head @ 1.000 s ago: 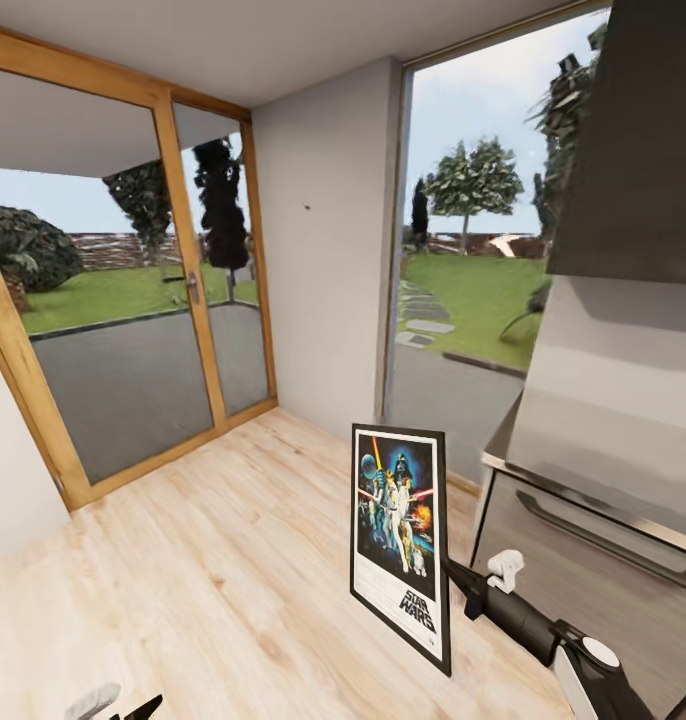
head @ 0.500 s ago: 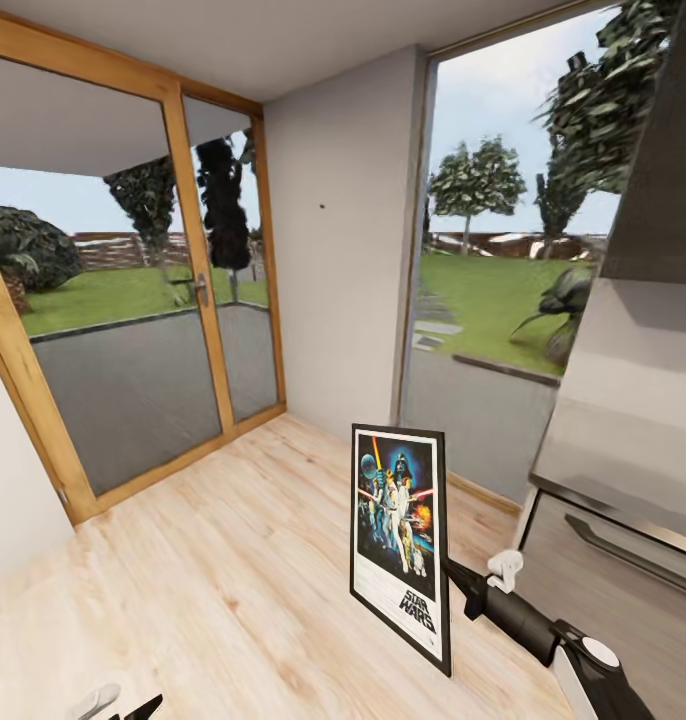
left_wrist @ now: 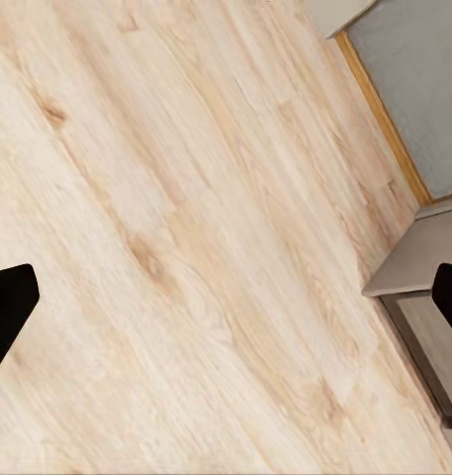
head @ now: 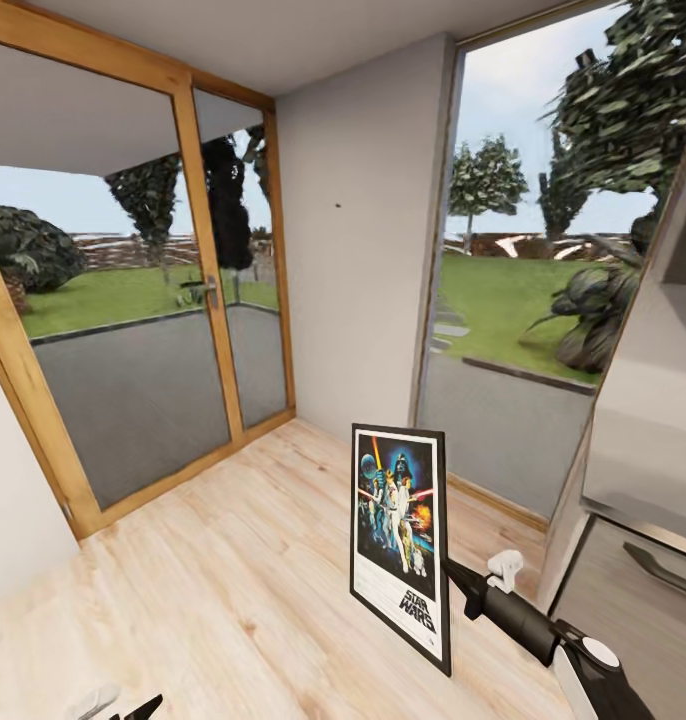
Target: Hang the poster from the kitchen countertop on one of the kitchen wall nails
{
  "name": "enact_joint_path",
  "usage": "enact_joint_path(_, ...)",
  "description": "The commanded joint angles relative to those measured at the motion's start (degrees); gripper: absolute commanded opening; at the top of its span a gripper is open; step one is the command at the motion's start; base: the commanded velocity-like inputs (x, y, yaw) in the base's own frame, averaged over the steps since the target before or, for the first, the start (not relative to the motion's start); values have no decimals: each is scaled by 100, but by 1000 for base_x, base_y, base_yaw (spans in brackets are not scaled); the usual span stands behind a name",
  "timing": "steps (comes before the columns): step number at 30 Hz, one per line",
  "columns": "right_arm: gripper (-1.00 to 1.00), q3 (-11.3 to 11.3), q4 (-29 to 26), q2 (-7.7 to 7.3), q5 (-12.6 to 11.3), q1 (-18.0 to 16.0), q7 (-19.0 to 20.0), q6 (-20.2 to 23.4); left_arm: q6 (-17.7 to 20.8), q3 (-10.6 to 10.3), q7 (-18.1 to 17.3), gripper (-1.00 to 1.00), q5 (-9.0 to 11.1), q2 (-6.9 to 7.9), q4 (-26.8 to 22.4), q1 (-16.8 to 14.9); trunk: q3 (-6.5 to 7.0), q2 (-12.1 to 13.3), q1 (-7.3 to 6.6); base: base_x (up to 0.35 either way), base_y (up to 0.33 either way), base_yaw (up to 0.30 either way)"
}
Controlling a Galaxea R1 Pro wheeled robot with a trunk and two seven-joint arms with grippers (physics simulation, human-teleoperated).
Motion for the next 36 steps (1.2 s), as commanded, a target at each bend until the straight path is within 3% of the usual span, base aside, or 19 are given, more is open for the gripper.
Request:
enact_joint_path(1, -100, -8, 5, 0, -24, -3, 32, -3, -49, -48, -6, 100, 19, 0, 4, -2, -2, -4, 5, 252, 276, 0)
enact_joint_path(36, -100, -10, 9, 0, -21, -3, 32, -3, -49, -48, -7, 100, 17, 0, 3, -2, -2, -4, 5, 256, 270, 0)
